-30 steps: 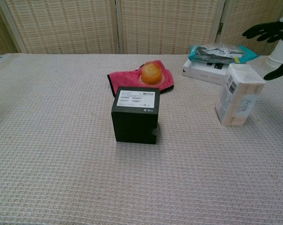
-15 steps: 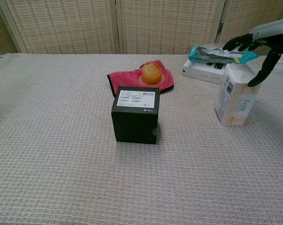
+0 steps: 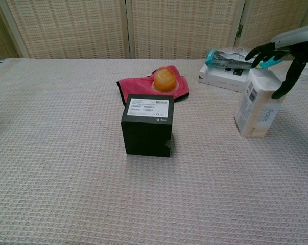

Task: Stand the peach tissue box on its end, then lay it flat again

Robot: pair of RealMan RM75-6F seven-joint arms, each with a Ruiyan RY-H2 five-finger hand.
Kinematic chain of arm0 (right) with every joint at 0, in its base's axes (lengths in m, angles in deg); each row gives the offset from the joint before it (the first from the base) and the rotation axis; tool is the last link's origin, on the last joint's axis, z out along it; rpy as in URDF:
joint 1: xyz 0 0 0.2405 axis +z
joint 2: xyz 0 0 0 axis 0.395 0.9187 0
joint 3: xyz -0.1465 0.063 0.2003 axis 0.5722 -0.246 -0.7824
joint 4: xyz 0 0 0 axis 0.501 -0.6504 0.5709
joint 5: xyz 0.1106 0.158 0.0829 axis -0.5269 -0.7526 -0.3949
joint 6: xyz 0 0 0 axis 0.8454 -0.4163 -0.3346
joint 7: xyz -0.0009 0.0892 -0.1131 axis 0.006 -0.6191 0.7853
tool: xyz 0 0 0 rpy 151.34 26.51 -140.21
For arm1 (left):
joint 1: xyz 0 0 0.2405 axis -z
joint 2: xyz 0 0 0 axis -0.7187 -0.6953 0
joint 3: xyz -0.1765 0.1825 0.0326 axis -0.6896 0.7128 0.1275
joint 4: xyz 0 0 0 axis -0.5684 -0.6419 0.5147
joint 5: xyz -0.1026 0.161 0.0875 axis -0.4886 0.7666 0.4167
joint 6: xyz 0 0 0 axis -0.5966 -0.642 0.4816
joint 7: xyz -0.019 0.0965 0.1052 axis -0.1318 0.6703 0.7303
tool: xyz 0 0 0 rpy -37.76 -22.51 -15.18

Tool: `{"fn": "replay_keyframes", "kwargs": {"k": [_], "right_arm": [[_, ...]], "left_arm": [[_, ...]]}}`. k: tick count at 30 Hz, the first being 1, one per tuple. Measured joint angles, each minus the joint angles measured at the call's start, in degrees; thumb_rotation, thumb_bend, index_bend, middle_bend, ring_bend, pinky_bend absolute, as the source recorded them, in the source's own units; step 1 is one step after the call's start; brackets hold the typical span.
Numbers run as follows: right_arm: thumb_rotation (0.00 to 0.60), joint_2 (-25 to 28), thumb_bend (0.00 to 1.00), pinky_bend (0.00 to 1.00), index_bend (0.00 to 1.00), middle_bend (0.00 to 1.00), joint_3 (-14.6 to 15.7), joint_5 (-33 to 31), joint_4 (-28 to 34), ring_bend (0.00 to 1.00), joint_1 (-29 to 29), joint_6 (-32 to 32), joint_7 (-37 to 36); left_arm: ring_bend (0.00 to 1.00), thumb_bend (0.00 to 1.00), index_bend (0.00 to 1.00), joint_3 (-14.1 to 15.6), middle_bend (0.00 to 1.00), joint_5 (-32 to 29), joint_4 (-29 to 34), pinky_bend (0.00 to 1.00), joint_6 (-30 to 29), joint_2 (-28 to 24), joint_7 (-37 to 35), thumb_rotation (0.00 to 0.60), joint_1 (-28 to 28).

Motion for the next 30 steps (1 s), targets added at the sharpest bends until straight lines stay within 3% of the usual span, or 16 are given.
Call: {"fn": "replay_keyframes", "kwargs": {"k": [12, 17, 24, 30], "right_arm": [[0.600, -0.95, 0.00, 0.00, 0.20, 0.26, 1.41, -4.54, 0.01, 0.12, 1.99, -1.81, 2.98], [0.600, -1.09, 0.01, 0.00, 0.29, 0.31, 1.25, -4.07, 0.35, 0.15, 1.83, -2.87, 3.21], [0.600, -1.17, 0.10, 0.00, 0.37, 0.36, 1.16, -3.60, 0.39, 0.21, 1.36, -4.20, 3.58], [0.600, -1.65, 0.12, 0.00, 0.41, 0.39, -0.47, 0.42, -0.27, 0.25, -0.63, -5.78, 0.54]], "left_arm": [[0.00, 0.55, 0.17, -0.09, 0.00, -0.14, -0.26, 0.11, 0.12, 0.01, -0.41, 0.600, 0.00], [0.00, 0.55, 0.17, -0.11, 0.00, -0.13, -0.24, 0.11, 0.07, 0.00, -0.49, 0.600, -0.01], [0.00, 0.55, 0.17, -0.09, 0.00, -0.08, -0.26, 0.11, 0.04, 0.04, -0.48, 0.600, -0.03], [0.00, 0.55, 0.17, -0.08, 0.00, -0.03, -0.21, 0.11, -0.03, 0.04, -0.43, 0.600, -0.04]]}}
